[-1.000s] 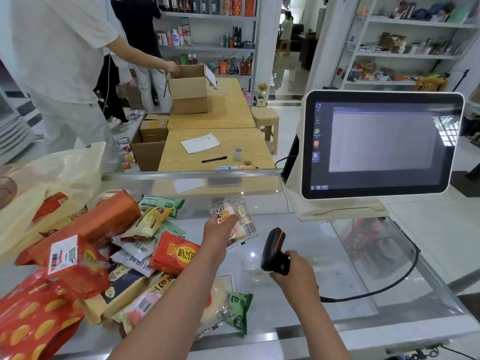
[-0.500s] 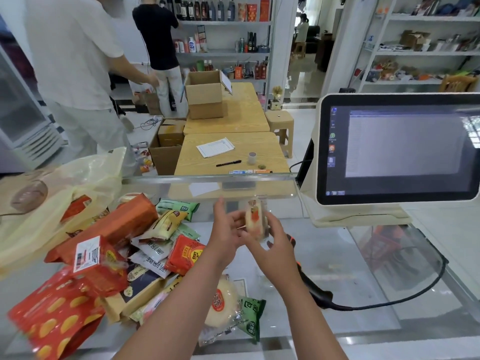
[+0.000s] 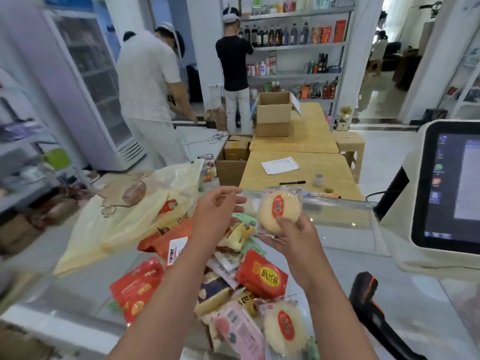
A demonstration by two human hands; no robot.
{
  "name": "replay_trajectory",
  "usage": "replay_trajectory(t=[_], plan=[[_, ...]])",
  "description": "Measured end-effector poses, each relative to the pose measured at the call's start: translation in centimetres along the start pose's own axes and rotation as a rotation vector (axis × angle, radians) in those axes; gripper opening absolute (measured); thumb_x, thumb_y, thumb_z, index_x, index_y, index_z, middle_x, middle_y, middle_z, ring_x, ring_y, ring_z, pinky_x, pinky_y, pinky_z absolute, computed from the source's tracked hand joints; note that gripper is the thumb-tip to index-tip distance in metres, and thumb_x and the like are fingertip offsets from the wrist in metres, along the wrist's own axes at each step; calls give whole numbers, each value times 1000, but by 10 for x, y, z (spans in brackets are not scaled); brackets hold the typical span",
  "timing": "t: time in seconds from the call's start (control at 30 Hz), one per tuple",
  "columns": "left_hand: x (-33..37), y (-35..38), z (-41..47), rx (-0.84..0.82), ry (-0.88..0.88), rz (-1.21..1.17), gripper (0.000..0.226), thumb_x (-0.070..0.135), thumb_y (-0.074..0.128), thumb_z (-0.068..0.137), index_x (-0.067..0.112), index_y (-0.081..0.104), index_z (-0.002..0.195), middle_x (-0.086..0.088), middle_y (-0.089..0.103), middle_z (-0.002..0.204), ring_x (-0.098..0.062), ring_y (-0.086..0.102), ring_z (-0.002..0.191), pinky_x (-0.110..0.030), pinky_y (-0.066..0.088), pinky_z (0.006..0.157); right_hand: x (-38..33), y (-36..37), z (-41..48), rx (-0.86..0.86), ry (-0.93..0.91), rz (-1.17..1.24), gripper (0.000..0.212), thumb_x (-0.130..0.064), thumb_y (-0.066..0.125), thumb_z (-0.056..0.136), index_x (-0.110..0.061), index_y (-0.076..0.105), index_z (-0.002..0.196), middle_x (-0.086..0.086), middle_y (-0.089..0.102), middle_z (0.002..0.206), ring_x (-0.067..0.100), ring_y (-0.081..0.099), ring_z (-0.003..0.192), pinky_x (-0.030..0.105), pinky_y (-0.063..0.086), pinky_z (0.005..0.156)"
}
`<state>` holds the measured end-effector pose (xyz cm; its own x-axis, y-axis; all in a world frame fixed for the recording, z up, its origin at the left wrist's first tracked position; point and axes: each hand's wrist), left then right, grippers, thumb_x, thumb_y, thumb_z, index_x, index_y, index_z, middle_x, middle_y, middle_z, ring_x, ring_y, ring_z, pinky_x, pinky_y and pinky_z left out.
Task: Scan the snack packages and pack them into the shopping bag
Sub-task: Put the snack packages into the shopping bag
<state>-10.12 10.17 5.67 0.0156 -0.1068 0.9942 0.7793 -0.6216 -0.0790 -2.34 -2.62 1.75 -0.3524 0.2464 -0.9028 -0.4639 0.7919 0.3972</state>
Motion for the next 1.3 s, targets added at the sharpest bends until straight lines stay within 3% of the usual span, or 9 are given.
replay_trajectory(t=[0.13,0.27,0.47,0.63,0.73,0.83,1.0,1.13,1.3], plan=[[-14,-77,29,154,70,142,18,13,57,90,27,67,87,3,72,85,-16,66,82,-33,53,71,1,62,4,-86,53,117,31,-7,54,94,-9,51,125,18,61,117,24,70,86,36,58,67],[-51,-157,52,201,147,498,13,23,66,85,31,64,95,13,67,96,-10,63,95,-32,51,84,8,130,6,-171,96,142,25,-8,55,93,-11,56,118,20,62,116,33,65,95,39,58,65],[-124,-262,91,9,126,1167,65,41,73,75,31,50,135,3,51,137,-22,44,127,-36,36,102,35,227,7,-137,82,70,28,-10,57,91,-8,55,119,20,62,111,29,65,87,38,58,64],[-158,-318,111,-154,188,1094,75,46,76,68,34,47,137,5,45,141,-21,38,131,-35,32,104,62,279,12,-36,62,22,19,-8,55,91,-9,58,110,16,62,103,28,63,86,37,58,64],[-178,-330,118,-223,269,1021,58,31,73,72,28,58,128,1,52,136,-23,47,127,-36,40,99,80,299,14,8,61,-5,15,-8,55,91,-11,58,106,16,64,105,29,65,89,39,59,70],[-184,-341,123,-131,370,910,29,16,55,87,20,70,112,1,68,113,-24,61,109,-30,47,83,96,312,14,43,87,-64,25,-10,57,91,-10,56,115,18,63,111,33,65,98,40,58,71],[-152,-362,148,115,503,781,28,24,51,93,23,70,114,2,72,105,-21,68,94,-25,48,71,107,315,8,-82,178,-322,20,-7,59,88,-8,59,109,15,69,90,27,67,74,40,58,63],[-93,-373,170,227,744,787,34,30,44,90,21,71,109,0,74,93,-22,69,74,-26,51,56,132,324,8,-234,347,-663,30,-15,66,85,-19,58,113,13,64,108,27,66,86,48,57,79],[-38,-376,187,263,918,890,26,24,53,92,19,71,109,-3,72,75,-25,66,57,-27,46,46,162,359,23,-235,377,-499,21,-14,55,93,-13,50,113,21,65,89,21,60,53,34,56,53]])
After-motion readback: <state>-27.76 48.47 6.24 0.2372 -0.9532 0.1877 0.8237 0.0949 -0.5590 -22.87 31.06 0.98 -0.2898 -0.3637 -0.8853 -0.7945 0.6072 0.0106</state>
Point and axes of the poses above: each hand's wrist, its own z-axis towards the middle knuckle, its own y-axis out of the palm, x = y × z
